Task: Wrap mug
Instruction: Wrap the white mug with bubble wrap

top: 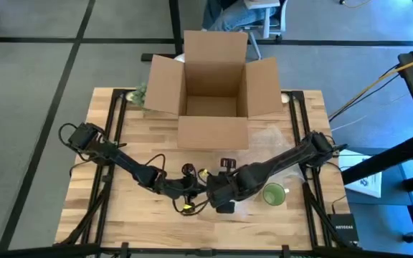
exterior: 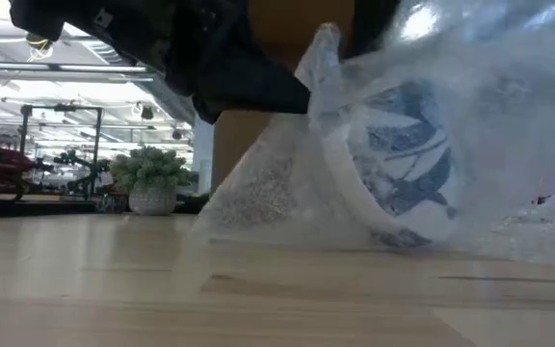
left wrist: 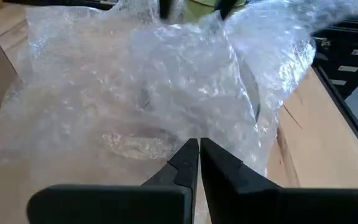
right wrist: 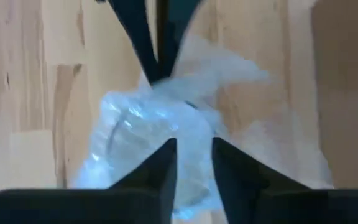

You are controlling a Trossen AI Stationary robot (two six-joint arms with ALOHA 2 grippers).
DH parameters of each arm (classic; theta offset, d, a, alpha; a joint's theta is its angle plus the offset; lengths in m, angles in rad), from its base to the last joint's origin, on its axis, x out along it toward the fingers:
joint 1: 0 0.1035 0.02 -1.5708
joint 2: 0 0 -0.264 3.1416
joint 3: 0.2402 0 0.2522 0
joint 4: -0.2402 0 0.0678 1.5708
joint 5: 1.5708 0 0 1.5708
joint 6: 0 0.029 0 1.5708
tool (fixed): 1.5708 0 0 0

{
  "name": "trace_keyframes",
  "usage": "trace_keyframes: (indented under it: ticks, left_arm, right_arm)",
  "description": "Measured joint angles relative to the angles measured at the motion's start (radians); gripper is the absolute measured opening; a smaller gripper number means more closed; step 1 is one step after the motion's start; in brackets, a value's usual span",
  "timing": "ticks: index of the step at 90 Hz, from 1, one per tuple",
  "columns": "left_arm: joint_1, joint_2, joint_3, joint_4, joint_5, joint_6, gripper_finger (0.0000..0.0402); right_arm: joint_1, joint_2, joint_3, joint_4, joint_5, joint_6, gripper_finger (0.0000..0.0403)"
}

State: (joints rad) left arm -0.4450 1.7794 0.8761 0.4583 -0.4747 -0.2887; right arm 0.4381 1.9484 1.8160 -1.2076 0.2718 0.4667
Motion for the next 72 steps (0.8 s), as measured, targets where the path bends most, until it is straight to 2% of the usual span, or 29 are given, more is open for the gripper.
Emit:
trace_keyframes:
  ticks: [19, 40, 62, 72]
  left_arm:
    - [0.000, -0.001, 0.000, 0.001, 0.000, -0.004, 0.0000]
    - [0.000, -0.001, 0.000, 0.002, 0.000, -0.004, 0.0000]
    - [-0.001, -0.001, 0.001, 0.002, 0.000, -0.004, 0.0000]
    - [-0.001, -0.002, 0.001, 0.002, 0.000, -0.007, 0.0000]
  right_arm:
    - [0.009, -0.078, 0.000, -0.155, -0.002, 0.042, 0.0165]
    - [0.038, -0.093, -0.020, -0.239, 0.005, 0.089, 0.0173]
    - [0.069, -0.119, -0.258, -0.223, -0.004, 0.153, 0.0170]
    - [0.075, -0.160, -0.387, -0.117, 0.001, 0.162, 0.0170]
